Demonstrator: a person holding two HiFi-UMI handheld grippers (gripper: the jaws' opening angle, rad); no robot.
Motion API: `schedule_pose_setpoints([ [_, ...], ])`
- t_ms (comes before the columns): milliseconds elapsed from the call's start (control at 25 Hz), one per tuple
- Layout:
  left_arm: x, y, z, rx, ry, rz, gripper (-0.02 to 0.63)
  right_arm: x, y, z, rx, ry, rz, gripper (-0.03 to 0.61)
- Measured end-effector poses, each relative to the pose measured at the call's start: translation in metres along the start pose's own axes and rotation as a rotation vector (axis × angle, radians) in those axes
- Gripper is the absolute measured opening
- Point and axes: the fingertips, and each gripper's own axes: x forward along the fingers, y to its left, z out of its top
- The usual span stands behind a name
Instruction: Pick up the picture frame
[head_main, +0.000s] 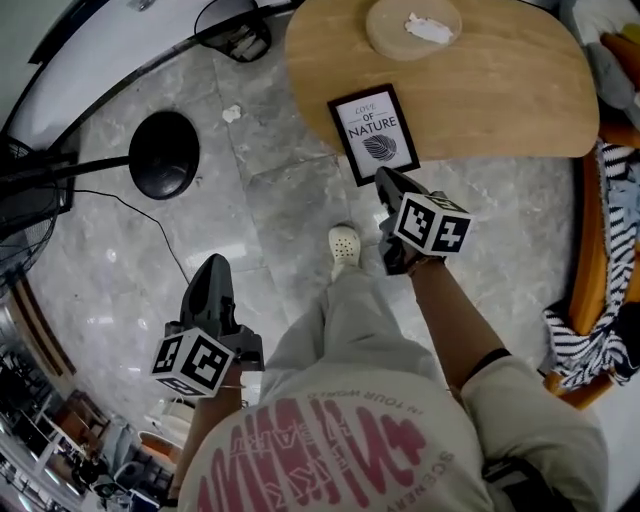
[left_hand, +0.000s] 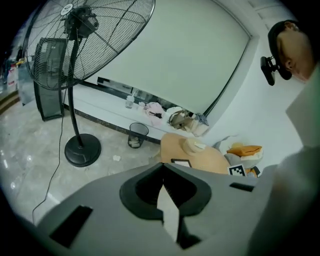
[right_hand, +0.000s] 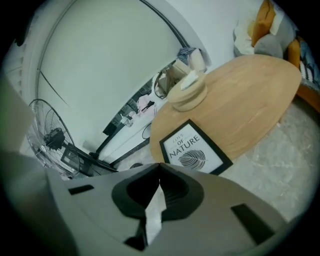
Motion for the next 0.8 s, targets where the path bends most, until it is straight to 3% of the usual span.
schedule_pose_setpoints([
  [160, 0.009, 0.004, -0.011, 0.052, 0.048, 0.019, 0.003, 0.018, -0.019, -0.023, 0.127, 0.054, -0.016, 0.005],
  [280, 0.014, 0.004, -0.016, 0.037, 0.073, 0.008, 0.003, 0.025, -0.034, -0.036, 0.271, 0.054, -0.030, 0.006],
  [320, 0.017, 0.004, -0.017, 0.027, 0.080, 0.007, 0.003, 0.026, -0.042, -0.039, 0.327, 0.039, -0.045, 0.037],
  [400, 0.022, 0.005, -0.019, 0.012, 0.092, 0.008, 0.003, 0.029, -0.055, -0.043, 0.429, 0.009, -0.066, 0.196],
  [560, 0.024, 0.006, -0.019, 0.016, 0.121, 0.013, 0.003, 0.040, -0.075, -0.053, 0.639, -0.048, -0.064, 0.372],
  [680, 0.021, 0.013, -0.022, 0.003, 0.139, 0.031, 0.003, 0.050, -0.086, -0.056, 0.717, -0.115, -0.079, 0.416],
  [800, 0.019, 0.019, -0.028, -0.001, 0.163, 0.047, 0.003, 0.059, -0.093, -0.062, 0.733, -0.159, -0.080, 0.413],
])
